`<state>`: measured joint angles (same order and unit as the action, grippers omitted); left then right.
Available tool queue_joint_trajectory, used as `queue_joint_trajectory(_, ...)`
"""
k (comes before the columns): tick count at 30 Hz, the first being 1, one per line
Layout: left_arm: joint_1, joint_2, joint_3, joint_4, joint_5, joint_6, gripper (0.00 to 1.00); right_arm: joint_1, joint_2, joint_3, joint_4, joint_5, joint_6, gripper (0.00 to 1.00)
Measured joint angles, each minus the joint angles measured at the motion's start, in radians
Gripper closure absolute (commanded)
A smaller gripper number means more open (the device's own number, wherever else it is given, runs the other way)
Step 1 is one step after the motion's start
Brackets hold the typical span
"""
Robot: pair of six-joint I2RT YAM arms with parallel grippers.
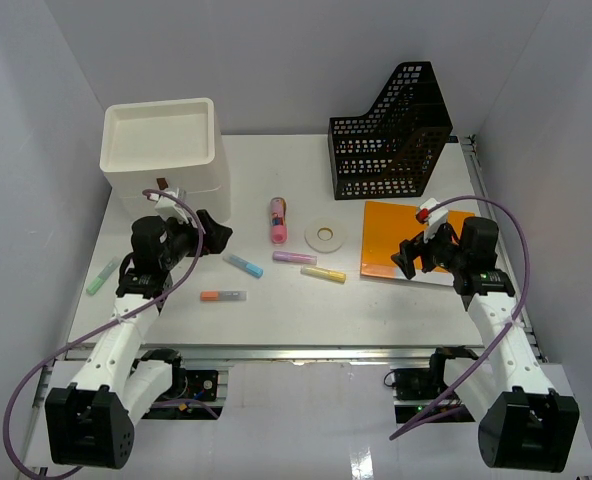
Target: Organize the desk
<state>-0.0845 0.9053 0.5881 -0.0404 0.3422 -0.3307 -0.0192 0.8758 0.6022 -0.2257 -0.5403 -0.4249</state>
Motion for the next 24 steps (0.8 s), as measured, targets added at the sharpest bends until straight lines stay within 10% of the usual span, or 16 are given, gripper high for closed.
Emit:
queue_joint_trajectory(13,0.195,0.239,0.081,-0.037,0.062,-0.061,0.02,-0.025,-0.098,-0.003,-0.042,-0.298,-0.104,0.10)
queue_joint_trajectory(24,0.209,0.268,0.361,-0.163,-0.190,-0.016,0.14,-0.025,-0.101,-0.003,-0.042,-0.295,-0.106,0.10)
